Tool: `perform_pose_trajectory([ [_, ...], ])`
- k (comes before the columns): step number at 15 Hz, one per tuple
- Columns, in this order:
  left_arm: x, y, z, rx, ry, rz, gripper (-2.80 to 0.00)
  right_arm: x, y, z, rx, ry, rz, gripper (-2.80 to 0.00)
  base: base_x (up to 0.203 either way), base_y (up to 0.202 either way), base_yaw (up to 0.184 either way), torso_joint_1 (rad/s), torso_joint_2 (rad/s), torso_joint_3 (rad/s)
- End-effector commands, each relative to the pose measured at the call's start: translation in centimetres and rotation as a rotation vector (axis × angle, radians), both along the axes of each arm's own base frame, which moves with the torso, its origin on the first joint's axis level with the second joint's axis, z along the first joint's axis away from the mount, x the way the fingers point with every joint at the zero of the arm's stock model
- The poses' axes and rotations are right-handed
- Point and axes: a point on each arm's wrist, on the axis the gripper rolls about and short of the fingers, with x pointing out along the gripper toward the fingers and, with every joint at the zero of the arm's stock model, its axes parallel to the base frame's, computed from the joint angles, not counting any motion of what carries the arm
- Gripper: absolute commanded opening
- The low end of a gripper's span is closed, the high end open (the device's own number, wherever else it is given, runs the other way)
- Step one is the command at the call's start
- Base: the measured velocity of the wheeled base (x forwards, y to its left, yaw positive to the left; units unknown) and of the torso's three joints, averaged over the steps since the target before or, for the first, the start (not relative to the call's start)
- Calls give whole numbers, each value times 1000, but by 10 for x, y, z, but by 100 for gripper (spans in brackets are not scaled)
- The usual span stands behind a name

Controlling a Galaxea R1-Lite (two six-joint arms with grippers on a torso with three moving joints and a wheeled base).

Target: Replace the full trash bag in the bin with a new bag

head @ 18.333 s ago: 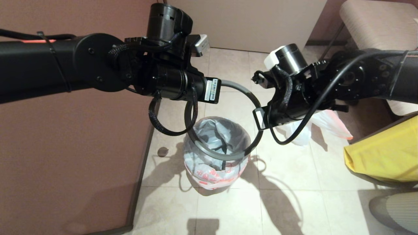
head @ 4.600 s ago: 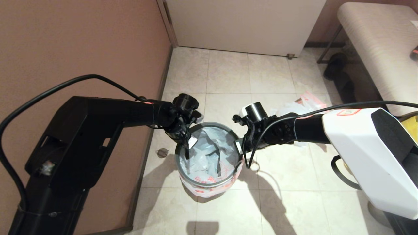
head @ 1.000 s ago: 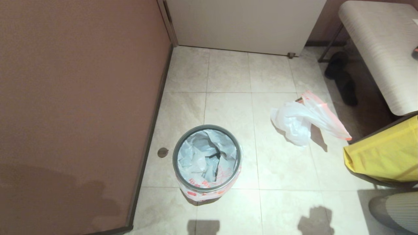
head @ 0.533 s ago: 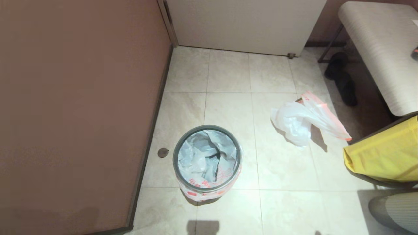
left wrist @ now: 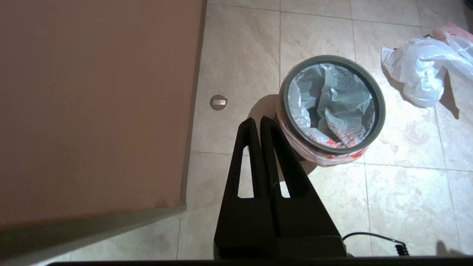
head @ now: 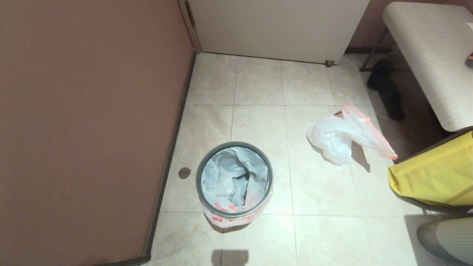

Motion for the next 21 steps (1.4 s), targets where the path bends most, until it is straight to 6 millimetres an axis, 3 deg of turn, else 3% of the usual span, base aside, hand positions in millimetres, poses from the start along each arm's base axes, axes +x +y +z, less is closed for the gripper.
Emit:
perform_pose_trajectory([
  [1,-10,0,-23,2,-22,9,-280,-11,-1,-15,-19,-24,7,-280,0,0,0,0,0,0],
  [7,-13,0,-69,60,-6,-16,-280,-12,2,-71,-256,4,103,-280,0,0,0,0,0,0],
  [11,-4,1,-96,105,8,-23,-280,18,4,-115,-360,-45,101,-280,0,0,0,0,0,0],
  [18,22,0,-134,213,-23,-29,-280,71,4,-154,-388,-178,51,-280,0,0,0,0,0,0],
  [21,24,0,-139,219,-16,-59,-280,86,4,-178,-399,-192,46,-280,0,0,0,0,0,0],
])
